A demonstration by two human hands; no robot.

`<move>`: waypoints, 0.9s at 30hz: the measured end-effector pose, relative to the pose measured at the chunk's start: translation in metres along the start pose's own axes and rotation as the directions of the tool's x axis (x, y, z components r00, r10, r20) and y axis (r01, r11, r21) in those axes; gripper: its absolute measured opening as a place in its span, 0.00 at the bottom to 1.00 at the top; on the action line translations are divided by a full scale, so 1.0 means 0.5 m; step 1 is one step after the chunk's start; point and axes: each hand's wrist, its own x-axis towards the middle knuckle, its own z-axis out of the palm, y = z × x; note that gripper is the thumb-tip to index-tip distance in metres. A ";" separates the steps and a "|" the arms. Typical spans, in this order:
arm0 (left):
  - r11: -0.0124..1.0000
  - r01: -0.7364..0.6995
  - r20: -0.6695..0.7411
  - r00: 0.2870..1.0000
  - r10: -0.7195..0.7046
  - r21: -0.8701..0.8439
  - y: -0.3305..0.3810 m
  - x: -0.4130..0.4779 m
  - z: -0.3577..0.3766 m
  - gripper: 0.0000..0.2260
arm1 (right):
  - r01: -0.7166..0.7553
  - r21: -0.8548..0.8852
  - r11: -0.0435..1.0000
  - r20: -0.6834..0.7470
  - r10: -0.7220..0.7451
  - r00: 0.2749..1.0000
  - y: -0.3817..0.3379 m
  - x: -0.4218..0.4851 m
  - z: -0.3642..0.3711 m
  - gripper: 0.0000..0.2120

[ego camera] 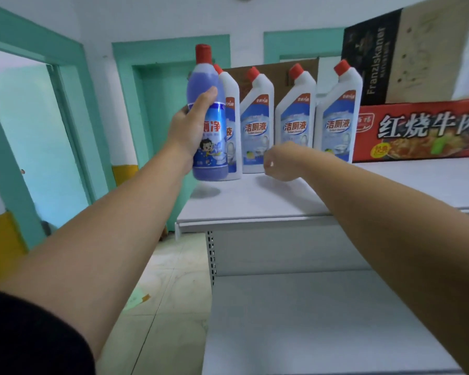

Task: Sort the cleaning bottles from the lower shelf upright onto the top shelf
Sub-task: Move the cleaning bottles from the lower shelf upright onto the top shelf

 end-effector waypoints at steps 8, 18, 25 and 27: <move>0.998 -0.030 0.196 0.980 0.040 -0.056 0.017 -0.046 0.211 0.19 | -0.160 -0.098 0.982 0.028 0.164 0.986 0.200 -0.143 -0.023 0.17; 0.975 0.158 0.517 0.854 -0.055 -0.157 0.005 -0.198 0.631 0.15 | -0.440 -0.078 0.895 -0.127 0.428 0.895 0.570 -0.415 -0.059 0.17; 0.942 0.250 0.691 0.722 -0.028 -0.224 -0.003 -0.351 0.951 0.15 | -0.640 -0.046 0.767 -0.178 0.624 0.761 0.829 -0.654 -0.082 0.17; 0.928 0.289 0.724 0.689 -0.032 -0.234 -0.014 -0.396 1.036 0.13 | -0.682 -0.043 0.730 -0.184 0.666 0.723 0.889 -0.720 -0.083 0.16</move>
